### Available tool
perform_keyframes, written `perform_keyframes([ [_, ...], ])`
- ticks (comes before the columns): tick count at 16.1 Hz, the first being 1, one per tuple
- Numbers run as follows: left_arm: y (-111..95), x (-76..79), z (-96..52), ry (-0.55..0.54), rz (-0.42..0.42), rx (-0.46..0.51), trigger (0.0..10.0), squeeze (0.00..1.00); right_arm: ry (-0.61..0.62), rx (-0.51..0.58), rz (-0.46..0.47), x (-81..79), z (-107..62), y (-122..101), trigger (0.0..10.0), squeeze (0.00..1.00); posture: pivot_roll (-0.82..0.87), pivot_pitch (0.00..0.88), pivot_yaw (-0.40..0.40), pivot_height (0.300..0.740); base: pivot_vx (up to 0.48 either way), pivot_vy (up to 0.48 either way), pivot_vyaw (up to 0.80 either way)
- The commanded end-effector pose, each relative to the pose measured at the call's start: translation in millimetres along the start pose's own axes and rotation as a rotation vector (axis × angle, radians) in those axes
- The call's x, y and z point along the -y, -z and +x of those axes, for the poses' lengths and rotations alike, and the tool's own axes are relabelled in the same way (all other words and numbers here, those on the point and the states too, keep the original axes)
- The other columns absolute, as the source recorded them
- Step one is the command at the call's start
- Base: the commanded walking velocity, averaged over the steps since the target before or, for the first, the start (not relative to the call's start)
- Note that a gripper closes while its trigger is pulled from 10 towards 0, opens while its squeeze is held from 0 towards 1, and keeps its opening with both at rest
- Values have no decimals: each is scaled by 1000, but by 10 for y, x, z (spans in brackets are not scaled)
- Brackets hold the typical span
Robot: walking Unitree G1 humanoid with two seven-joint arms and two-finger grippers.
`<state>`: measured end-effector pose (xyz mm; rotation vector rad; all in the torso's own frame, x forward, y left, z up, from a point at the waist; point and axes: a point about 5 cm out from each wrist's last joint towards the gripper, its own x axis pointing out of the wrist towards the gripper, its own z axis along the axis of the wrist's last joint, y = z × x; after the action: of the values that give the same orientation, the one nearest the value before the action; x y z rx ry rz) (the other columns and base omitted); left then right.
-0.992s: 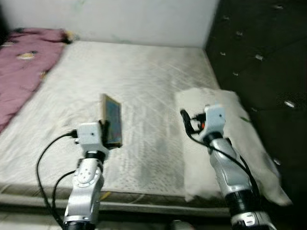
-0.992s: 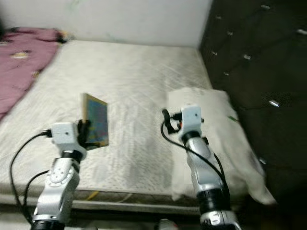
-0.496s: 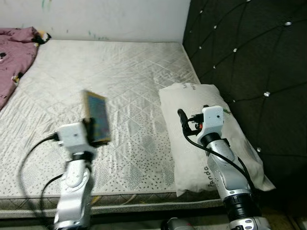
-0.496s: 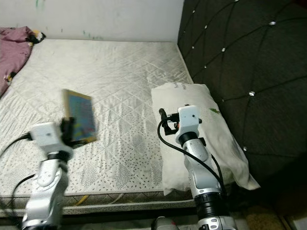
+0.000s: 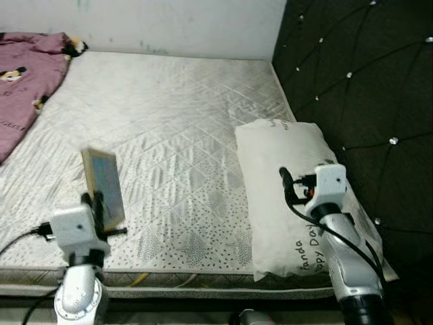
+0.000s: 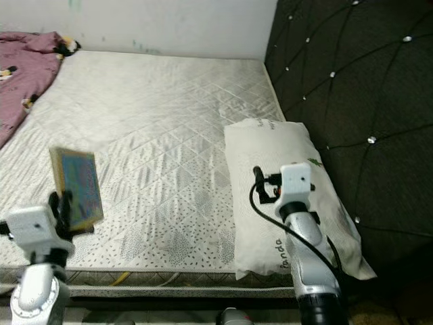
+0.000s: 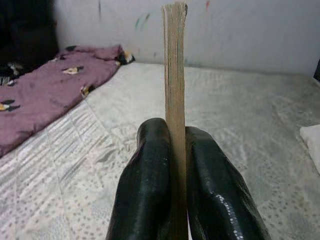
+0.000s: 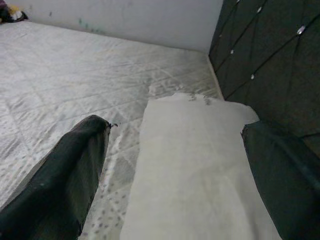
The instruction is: Clean up the room
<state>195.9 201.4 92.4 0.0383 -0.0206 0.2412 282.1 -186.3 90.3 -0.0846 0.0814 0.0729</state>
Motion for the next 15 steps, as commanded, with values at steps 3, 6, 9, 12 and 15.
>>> perform_keyframes([
  [3, -110, 73, 102, 5, -9, 48, 10000, 0, -1, -4, 19, -31, 19, -23, 10000, 0, 5, 0, -19, 740, 0, 0, -800],
  [6, -114, 97, 163, -24, 13, 19, 10000, 0, -6, -4, 17, -49, 17, -36, 10000, 0, -2, 0, -13, 740, 0, 0, -800],
  [9, -123, 152, 181, 17, -7, 30, 10000, 0, -8, 2, 14, -47, 20, -49, 10000, 0, -5, 0, -15, 740, 0, 0, -698],
  [12, -142, 166, 188, 18, -33, 44, 10000, 0, -21, 17, 10, -70, 46, -89, 10000, 0, -5, 0, -20, 740, 0, 0, 0],
  [15, -161, 176, 190, 23, -52, 47, 10000, 0, -48, 25, 14, -121, 65, -116, 10000, 0, -4, 0, -27, 740, 0, 0, 0],
])
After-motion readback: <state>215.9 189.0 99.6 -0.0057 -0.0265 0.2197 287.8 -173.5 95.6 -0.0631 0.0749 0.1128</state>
